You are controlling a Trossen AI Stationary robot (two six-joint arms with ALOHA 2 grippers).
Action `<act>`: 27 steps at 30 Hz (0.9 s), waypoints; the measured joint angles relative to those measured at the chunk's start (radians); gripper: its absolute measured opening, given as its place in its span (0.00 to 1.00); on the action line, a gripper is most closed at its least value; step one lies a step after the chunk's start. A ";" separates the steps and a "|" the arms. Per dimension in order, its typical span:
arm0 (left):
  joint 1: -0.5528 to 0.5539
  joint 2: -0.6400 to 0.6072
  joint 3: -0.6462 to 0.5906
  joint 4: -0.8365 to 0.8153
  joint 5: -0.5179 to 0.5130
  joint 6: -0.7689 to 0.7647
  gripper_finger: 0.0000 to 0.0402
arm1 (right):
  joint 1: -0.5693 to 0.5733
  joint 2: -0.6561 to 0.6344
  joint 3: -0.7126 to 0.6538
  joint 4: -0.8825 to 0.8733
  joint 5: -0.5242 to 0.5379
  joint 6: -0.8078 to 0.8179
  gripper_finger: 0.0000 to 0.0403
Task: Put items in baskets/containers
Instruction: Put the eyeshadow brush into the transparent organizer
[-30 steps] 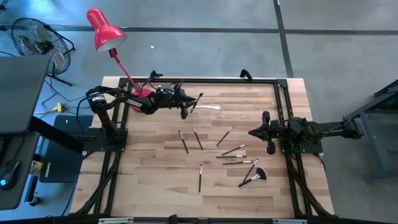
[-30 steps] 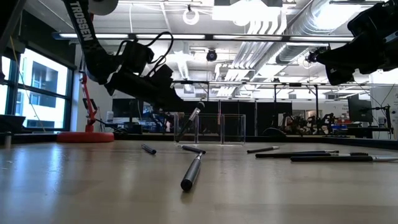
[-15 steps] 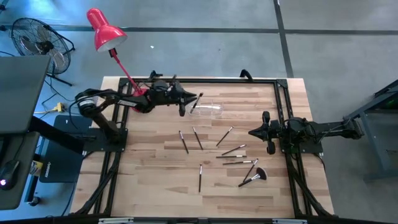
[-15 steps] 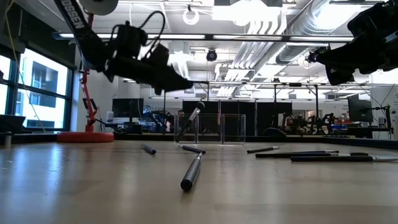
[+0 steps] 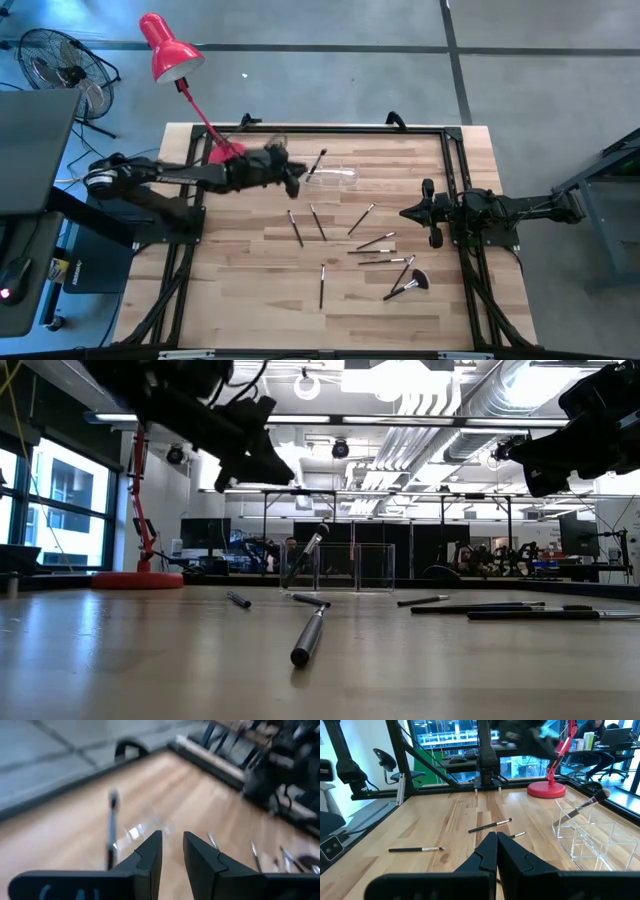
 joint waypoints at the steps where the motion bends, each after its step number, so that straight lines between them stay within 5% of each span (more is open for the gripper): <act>1: -0.041 0.000 0.022 -0.054 -0.032 -0.041 0.19 | 0.000 0.000 0.000 0.000 0.000 0.000 0.00; 10: -0.291 0.048 0.180 -0.481 -0.090 -0.515 0.19 | 0.000 0.000 0.000 0.001 0.000 0.000 0.00; 18: -0.428 0.095 0.187 -0.610 -0.055 -1.006 0.19 | 0.000 0.000 0.000 0.005 0.014 0.080 0.00; 27: -0.480 0.100 0.106 -0.660 -0.047 -1.099 0.19 | 0.027 0.044 0.005 0.002 0.009 0.351 0.00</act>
